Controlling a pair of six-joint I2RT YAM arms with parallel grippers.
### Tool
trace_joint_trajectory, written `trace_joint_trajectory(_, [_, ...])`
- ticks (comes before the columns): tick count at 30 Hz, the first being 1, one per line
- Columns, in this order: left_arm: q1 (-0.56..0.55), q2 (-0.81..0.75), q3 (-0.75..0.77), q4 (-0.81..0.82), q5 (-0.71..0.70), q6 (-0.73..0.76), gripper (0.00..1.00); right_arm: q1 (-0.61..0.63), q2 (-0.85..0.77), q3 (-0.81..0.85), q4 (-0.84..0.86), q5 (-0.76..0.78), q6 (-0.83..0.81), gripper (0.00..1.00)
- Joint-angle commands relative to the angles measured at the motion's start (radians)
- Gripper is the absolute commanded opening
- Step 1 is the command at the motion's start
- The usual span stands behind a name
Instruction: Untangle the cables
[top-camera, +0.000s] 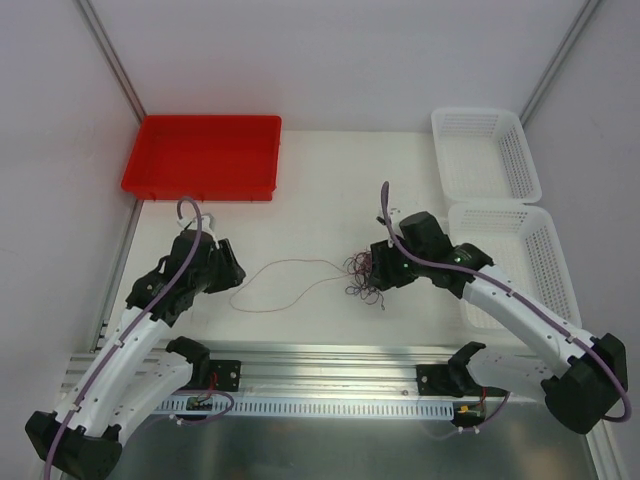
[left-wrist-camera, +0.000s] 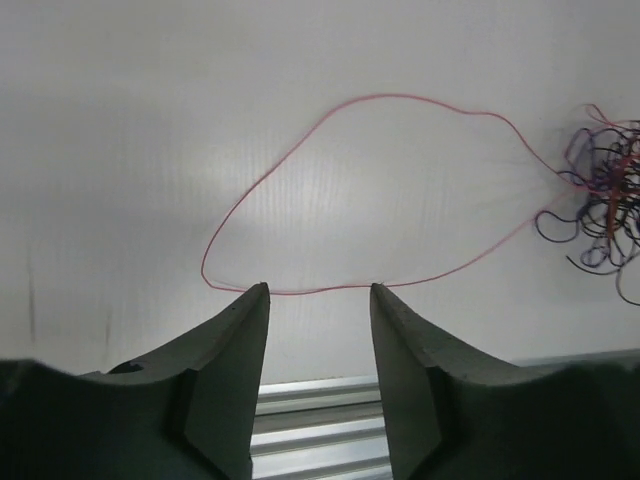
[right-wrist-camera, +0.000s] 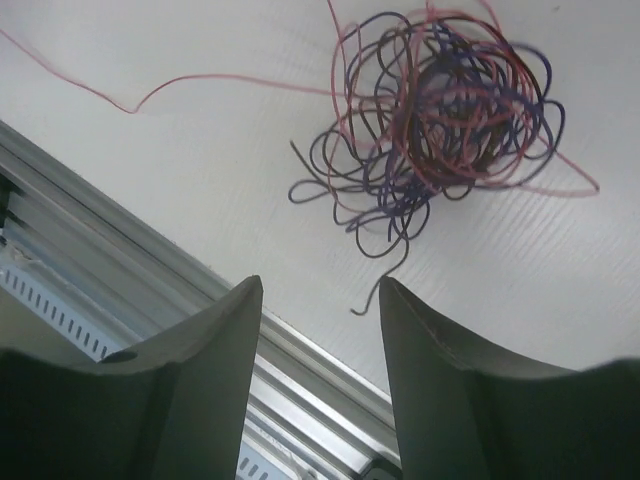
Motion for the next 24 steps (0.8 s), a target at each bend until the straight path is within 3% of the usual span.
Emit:
trace_joint_trajectory(1, [0.003, -0.030, -0.030, 0.064, 0.145, -0.032, 0.47, 0.015, -0.049, -0.008, 0.017, 0.049, 0.033, 0.54])
trace_joint_trajectory(3, [0.003, -0.030, -0.041, 0.076, 0.206, -0.043, 0.62, 0.015, -0.069, -0.016, -0.003, 0.110, 0.035, 0.54])
trace_joint_trajectory(7, [-0.026, -0.004, -0.049, 0.154, 0.286, -0.104, 0.72, 0.013, -0.091, -0.033, -0.026, 0.241, 0.053, 0.54])
trace_joint_trajectory(15, [-0.308, 0.246, 0.071, 0.357, 0.150, -0.175, 0.74, -0.024, -0.129, -0.109, 0.048, 0.301, 0.134, 0.53])
trace_joint_trajectory(20, [-0.391, 0.511, 0.201, 0.464, 0.099, -0.158, 0.74, -0.040, -0.175, -0.172, 0.132, 0.292, 0.185, 0.53])
trace_joint_trajectory(21, [-0.411, 0.621, 0.265, 0.499, 0.105, -0.129, 0.74, -0.044, -0.186, -0.195, 0.152, 0.266, 0.194, 0.53])
trace_joint_trajectory(24, [-0.422, 0.714, 0.328, 0.507, 0.113, -0.120, 0.74, -0.045, -0.197, -0.215, 0.175, 0.253, 0.208, 0.53])
